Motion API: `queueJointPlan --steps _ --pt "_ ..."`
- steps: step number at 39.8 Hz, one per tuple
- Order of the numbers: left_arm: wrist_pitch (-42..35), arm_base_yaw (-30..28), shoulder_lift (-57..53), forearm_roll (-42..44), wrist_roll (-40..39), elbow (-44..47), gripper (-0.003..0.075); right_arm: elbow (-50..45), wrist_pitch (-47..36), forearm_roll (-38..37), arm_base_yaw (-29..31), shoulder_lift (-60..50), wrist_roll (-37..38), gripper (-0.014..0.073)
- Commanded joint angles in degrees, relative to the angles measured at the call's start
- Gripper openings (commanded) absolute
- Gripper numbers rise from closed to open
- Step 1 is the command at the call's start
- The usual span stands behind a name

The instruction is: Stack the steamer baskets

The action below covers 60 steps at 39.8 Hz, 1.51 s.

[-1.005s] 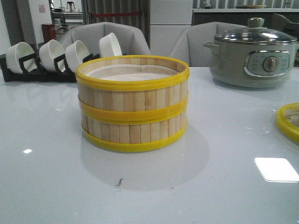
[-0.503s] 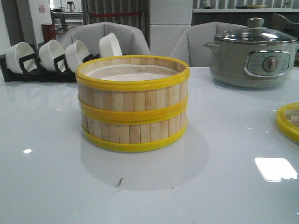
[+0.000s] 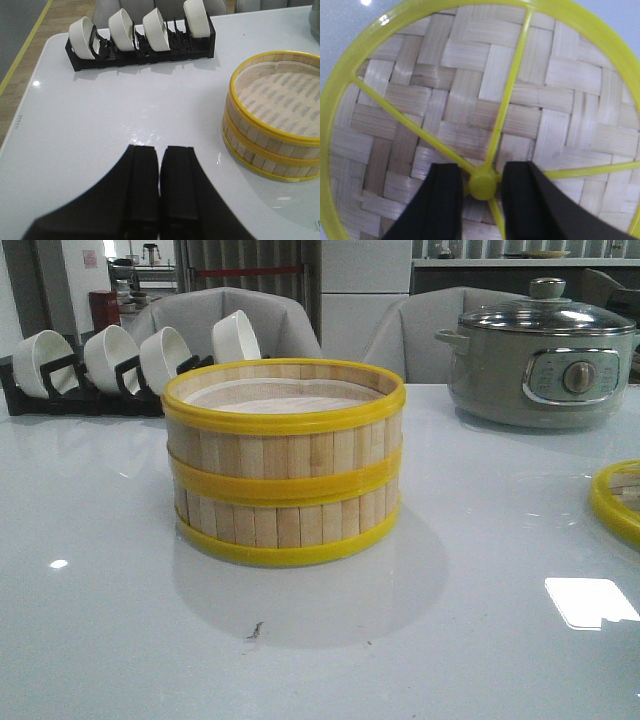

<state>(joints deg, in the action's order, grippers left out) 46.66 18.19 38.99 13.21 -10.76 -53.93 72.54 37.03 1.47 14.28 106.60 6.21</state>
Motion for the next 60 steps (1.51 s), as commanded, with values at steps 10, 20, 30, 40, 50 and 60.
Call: queueJointPlan --steps 10,20,30,40,50,60 --pt "-4.7 0.1 0.0 0.7 -0.6 -1.5 0.0085 2.0 -1.9 -0.6 -1.1 -3.2 -0.4 0.0056" --pt "-4.7 0.1 0.0 0.7 -0.6 -1.5 0.0085 6.7 0.4 -0.6 -8.2 -6.8 -0.4 0.0056" --pt "-4.7 0.1 0.0 0.7 -0.6 -1.5 0.0085 21.6 9.4 -0.6 -19.5 -7.6 -0.4 0.0056" --pt "-4.7 0.1 0.0 0.7 -0.6 -1.5 0.0085 37.6 15.5 -0.6 -32.6 -5.4 -1.3 0.0056" --pt "-4.7 0.1 0.0 0.7 -0.6 -1.5 0.0085 50.3 21.3 -0.6 -44.4 1.4 -3.3 0.0056" --pt "-4.7 0.1 0.0 0.7 -0.6 -1.5 0.0085 51.6 22.1 -0.6 -48.6 6.0 -3.3 0.0056"
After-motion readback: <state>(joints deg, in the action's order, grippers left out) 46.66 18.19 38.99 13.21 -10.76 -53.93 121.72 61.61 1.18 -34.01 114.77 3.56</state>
